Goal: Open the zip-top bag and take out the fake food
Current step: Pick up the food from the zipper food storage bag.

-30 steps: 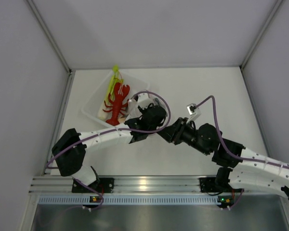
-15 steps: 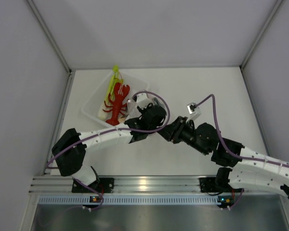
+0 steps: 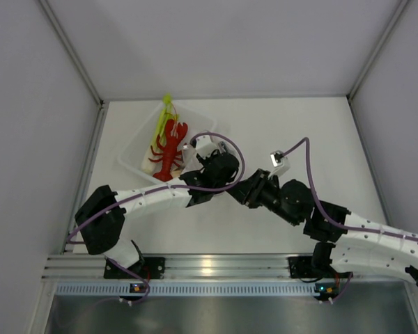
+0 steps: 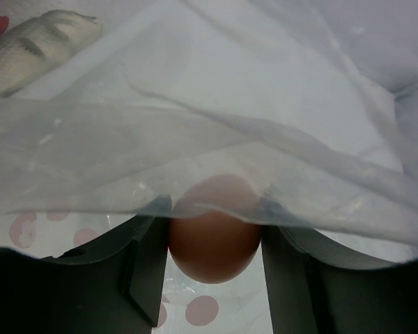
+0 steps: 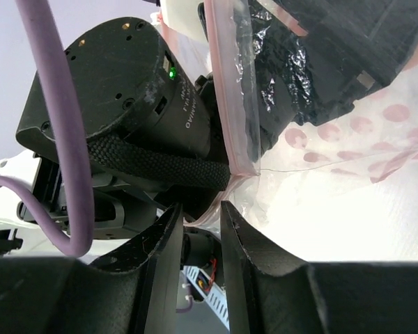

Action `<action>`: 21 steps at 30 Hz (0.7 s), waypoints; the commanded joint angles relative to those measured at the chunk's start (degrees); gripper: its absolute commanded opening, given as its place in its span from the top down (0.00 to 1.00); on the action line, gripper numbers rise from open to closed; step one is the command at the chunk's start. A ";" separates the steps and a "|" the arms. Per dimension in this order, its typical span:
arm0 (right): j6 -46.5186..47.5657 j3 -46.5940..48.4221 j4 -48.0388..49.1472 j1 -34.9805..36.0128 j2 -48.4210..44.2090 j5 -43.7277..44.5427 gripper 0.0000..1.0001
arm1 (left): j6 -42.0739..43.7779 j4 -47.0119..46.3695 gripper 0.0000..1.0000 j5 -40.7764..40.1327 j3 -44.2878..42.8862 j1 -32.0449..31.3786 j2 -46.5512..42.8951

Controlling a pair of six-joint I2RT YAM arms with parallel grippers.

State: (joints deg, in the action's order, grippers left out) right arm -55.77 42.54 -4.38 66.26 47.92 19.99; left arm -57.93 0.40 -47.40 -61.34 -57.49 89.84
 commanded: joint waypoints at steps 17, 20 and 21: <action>0.22 -2.91 -0.63 -0.87 -0.81 11.04 0.71 | -2.45 -3.30 1.00 1.79 -0.53 -2.27 -0.90; 0.92 -2.12 0.25 -0.87 0.24 10.07 0.71 | -2.62 -3.30 1.00 1.52 -0.62 -2.45 -0.72; 1.27 -1.77 0.43 -0.87 0.50 9.55 0.72 | -2.71 -3.30 1.00 1.60 -0.62 -2.45 -0.63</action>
State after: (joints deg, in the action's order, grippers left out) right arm -56.03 37.60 -5.10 65.82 47.51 29.10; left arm -59.75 0.03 -45.45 -61.32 -59.53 89.84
